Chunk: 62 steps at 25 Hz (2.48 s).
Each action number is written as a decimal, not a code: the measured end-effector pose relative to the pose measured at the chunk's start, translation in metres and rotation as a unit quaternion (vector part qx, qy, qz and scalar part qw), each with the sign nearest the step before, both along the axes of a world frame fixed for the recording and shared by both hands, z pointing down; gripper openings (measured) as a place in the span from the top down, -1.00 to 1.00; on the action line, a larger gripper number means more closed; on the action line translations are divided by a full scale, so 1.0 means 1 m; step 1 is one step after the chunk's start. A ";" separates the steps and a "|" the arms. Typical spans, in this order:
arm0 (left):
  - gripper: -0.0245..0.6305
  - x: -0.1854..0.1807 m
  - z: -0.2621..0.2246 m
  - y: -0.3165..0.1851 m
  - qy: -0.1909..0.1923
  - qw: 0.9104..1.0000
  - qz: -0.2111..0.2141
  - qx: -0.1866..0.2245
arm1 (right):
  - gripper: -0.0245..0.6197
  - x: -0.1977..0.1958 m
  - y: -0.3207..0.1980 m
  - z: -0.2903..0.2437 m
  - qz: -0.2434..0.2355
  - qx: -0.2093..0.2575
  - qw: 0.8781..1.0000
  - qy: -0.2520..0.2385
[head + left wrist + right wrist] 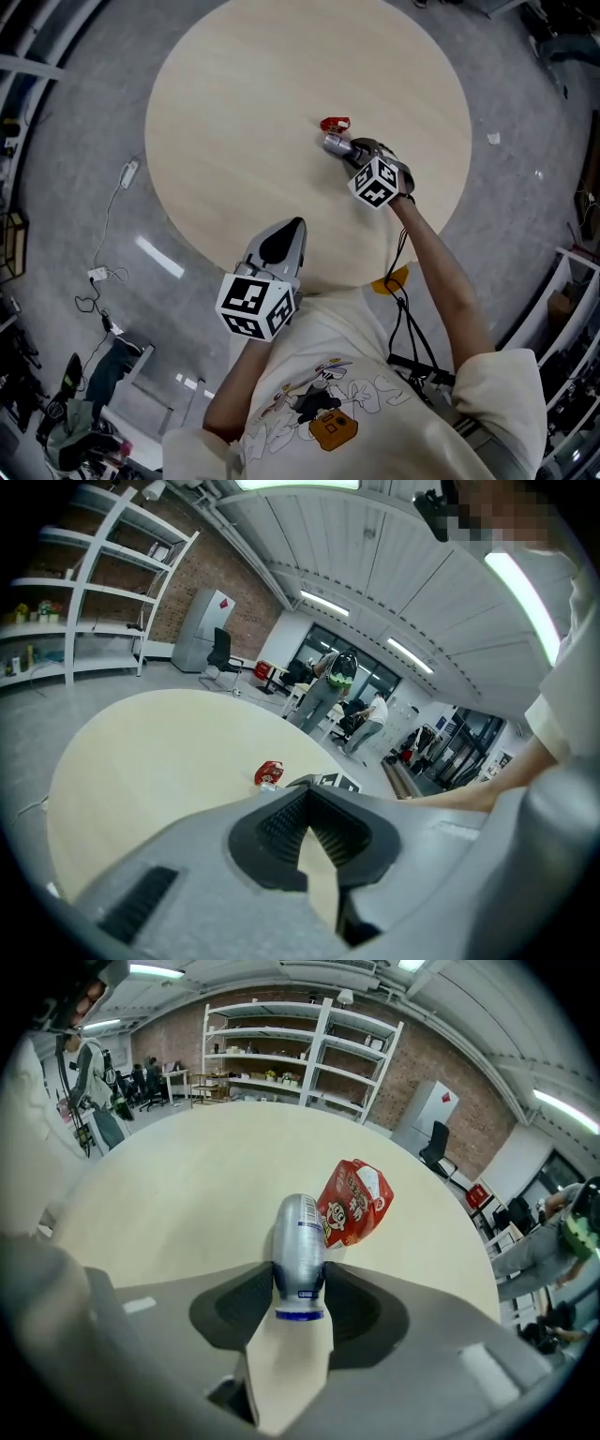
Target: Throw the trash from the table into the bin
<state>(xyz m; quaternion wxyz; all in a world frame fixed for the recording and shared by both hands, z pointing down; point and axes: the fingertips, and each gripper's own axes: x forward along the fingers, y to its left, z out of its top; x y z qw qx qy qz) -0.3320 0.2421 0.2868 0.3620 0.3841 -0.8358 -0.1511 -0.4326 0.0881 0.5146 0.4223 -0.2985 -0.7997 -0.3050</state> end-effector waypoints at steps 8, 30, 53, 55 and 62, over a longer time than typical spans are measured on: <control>0.92 0.002 -0.011 0.025 -0.009 0.999 0.024 0.027 | 0.37 0.004 0.022 -0.034 0.046 -0.021 0.999 -0.014; 0.92 0.026 -0.040 0.121 -0.046 0.984 0.154 0.075 | 0.37 0.097 0.165 -0.089 0.131 -0.054 0.989 -0.044; 0.92 0.071 -0.044 0.098 -0.035 0.946 0.303 0.112 | 0.37 0.155 0.236 -0.122 0.205 -0.112 0.969 -0.080; 0.92 0.079 -0.043 0.087 -0.034 0.942 0.314 0.109 | 0.37 0.163 0.230 -0.122 0.213 -0.116 0.967 -0.082; 0.92 0.112 -0.041 0.046 -0.026 0.932 0.349 0.092 | 0.37 0.203 0.192 -0.118 0.255 -0.140 0.953 -0.079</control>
